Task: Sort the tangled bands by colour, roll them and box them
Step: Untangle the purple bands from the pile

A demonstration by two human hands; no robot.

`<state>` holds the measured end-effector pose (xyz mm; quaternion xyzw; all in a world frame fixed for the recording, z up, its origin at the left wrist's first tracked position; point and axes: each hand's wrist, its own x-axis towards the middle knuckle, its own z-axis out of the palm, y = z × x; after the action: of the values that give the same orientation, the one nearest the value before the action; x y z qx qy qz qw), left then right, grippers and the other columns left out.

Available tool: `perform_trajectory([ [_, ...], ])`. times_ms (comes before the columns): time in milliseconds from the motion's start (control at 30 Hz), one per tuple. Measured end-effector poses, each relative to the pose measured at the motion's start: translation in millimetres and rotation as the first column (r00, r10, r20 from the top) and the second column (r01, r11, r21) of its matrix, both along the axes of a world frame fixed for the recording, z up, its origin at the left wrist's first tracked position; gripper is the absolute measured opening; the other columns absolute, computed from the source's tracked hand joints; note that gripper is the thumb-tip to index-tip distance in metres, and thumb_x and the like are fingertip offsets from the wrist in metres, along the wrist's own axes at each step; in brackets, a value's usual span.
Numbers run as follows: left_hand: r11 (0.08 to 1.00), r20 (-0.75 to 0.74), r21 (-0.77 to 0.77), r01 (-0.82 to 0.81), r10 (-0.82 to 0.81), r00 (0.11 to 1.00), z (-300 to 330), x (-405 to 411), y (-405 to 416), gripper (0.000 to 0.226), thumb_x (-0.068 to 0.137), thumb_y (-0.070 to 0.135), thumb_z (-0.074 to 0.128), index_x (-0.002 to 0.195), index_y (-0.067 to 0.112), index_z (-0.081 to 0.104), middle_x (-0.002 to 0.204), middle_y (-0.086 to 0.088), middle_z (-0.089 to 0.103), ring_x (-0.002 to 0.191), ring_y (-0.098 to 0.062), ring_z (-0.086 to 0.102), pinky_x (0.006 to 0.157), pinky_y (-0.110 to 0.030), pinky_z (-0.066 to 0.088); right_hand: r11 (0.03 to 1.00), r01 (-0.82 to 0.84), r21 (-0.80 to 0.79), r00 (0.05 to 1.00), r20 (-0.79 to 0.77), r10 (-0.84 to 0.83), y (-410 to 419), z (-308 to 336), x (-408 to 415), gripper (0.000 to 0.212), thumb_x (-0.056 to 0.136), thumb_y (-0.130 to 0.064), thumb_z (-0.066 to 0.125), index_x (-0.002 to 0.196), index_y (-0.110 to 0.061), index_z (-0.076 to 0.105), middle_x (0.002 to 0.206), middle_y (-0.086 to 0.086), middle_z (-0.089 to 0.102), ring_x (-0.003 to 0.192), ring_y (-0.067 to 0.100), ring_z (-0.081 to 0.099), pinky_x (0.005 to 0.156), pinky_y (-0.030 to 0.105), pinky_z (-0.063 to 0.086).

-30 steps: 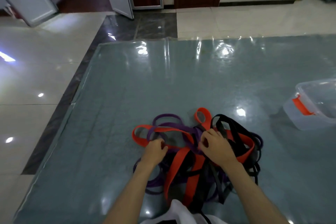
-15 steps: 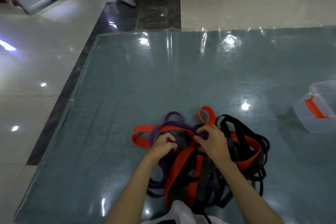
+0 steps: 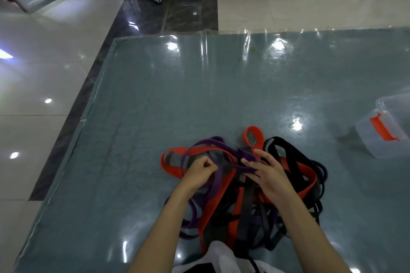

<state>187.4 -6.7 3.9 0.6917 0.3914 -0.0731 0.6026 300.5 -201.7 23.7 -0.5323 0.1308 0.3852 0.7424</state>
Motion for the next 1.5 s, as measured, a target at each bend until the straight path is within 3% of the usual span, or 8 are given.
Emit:
perform_trajectory([
  [267, 0.943, 0.139, -0.063, 0.326, -0.315, 0.939, 28.7, -24.9, -1.2, 0.04, 0.093, 0.003, 0.062, 0.063, 0.028, 0.05, 0.06, 0.011, 0.046, 0.057, -0.006, 0.041, 0.058, -0.025, 0.033, 0.968, 0.251, 0.01, 0.959, -0.14, -0.248, 19.2, 8.5, -4.5, 0.025, 0.1, 0.011, 0.054, 0.12, -0.003, 0.059, 0.098, 0.021, 0.068, 0.054, 0.015, 0.069, 0.051, 0.02, 0.057],
  [500, 0.943, 0.201, -0.078, 0.324, -0.303, 0.931, 35.3, -35.0, -12.4, 0.029, 0.087, 0.002, 0.076, 0.093, 0.012, 0.049, 0.091, -0.008, 0.067, 0.085, -0.018, 0.067, 0.083, -0.043, 0.055, 0.951, 0.301, 0.075, 0.878, -0.411, -0.246, 29.8, 19.8, -18.7, 0.008, 0.105, -0.01, 0.062, 0.105, -0.003, 0.065, 0.087, 0.012, 0.07, 0.06, 0.014, 0.07, 0.049, 0.02, 0.059],
  [567, 0.943, 0.153, 0.089, 0.32, -0.331, 0.931, 31.9, -33.6, -18.8, 0.052, 0.078, 0.028, 0.09, 0.103, 0.012, 0.047, 0.096, 0.003, 0.062, 0.087, -0.008, 0.06, 0.079, -0.027, 0.05, 0.951, 0.291, 0.101, 0.9, -0.366, -0.236, 33.3, 25.8, -23.6, 0.007, 0.103, -0.012, 0.065, 0.104, -0.006, 0.069, 0.091, 0.009, 0.069, 0.078, 0.014, 0.069, 0.053, 0.021, 0.061],
  [733, 0.981, 0.247, 0.189, -0.032, -0.016, 0.969, 36.2, -25.1, -47.9, 0.061, 0.072, 0.058, 0.087, 0.101, 0.017, 0.053, 0.094, -0.002, 0.069, 0.082, -0.011, 0.067, 0.071, -0.027, 0.053, 0.922, 0.292, 0.255, 0.93, -0.301, -0.211, 34.4, 40.2, -33.2, 0.024, 0.105, -0.01, 0.061, 0.126, -0.002, 0.066, 0.123, 0.022, 0.066, 0.104, 0.031, 0.071, 0.064, 0.033, 0.065],
  [933, 0.9, 0.576, 0.149, -0.409, 0.257, 0.776, 52.6, -21.1, -35.5, 0.03, 0.094, 0.031, 0.078, 0.088, 0.022, 0.05, 0.078, 0.002, 0.056, 0.072, -0.011, 0.054, 0.071, -0.037, 0.049, 0.953, 0.166, 0.253, 0.968, -0.228, -0.108, 16.4, 41.5, -41.1, 0.031, 0.103, -0.013, 0.065, 0.132, -0.001, 0.064, 0.131, 0.026, 0.069, 0.103, 0.037, 0.078, 0.072, 0.037, 0.065],
  [1067, 0.833, 0.68, 0.145, -0.533, 0.307, 0.665, 62.5, -25.0, -23.8, 0.024, 0.095, 0.027, 0.076, 0.089, 0.031, 0.054, 0.078, 0.014, 0.062, 0.072, -0.005, 0.056, 0.069, -0.022, 0.05, 0.991, -0.078, 0.107, 0.997, -0.017, 0.08, 8.7, 35.3, -47.2, 0.03, 0.104, -0.02, 0.064, 0.132, -0.008, 0.066, 0.133, 0.015, 0.069, 0.109, 0.04, 0.075, 0.082, 0.048, 0.065],
  [1300, 0.831, 0.42, 0.104, -0.547, 0.462, 0.781, 28.9, -44.0, 14.0, 0.031, 0.096, 0.008, 0.073, 0.122, 0.01, 0.056, 0.122, -0.011, 0.069, 0.115, -0.024, 0.067, 0.103, -0.041, 0.054, 0.934, -0.304, -0.185, 0.942, 0.084, 0.324, -6.5, 12.6, -55.6, 0.023, 0.106, -0.03, 0.062, 0.123, -0.019, 0.072, 0.118, 0.005, 0.079, 0.103, 0.026, 0.079, 0.086, 0.042, 0.064],
  [1500, 0.92, 0.099, 0.107, -0.376, 0.367, 0.925, -12.0, -66.0, 27.0, 0.057, 0.093, -0.004, 0.072, 0.145, -0.004, 0.046, 0.133, -0.017, 0.057, 0.128, -0.034, 0.057, 0.097, -0.03, 0.044, 0.858, -0.294, -0.421, 0.894, 0.197, 0.403, -12.7, -8.9, -49.0, 0.014, 0.106, -0.024, 0.062, 0.112, -0.021, 0.073, 0.108, 0.006, 0.079, 0.089, 0.02, 0.078, 0.075, 0.033, 0.064],
])
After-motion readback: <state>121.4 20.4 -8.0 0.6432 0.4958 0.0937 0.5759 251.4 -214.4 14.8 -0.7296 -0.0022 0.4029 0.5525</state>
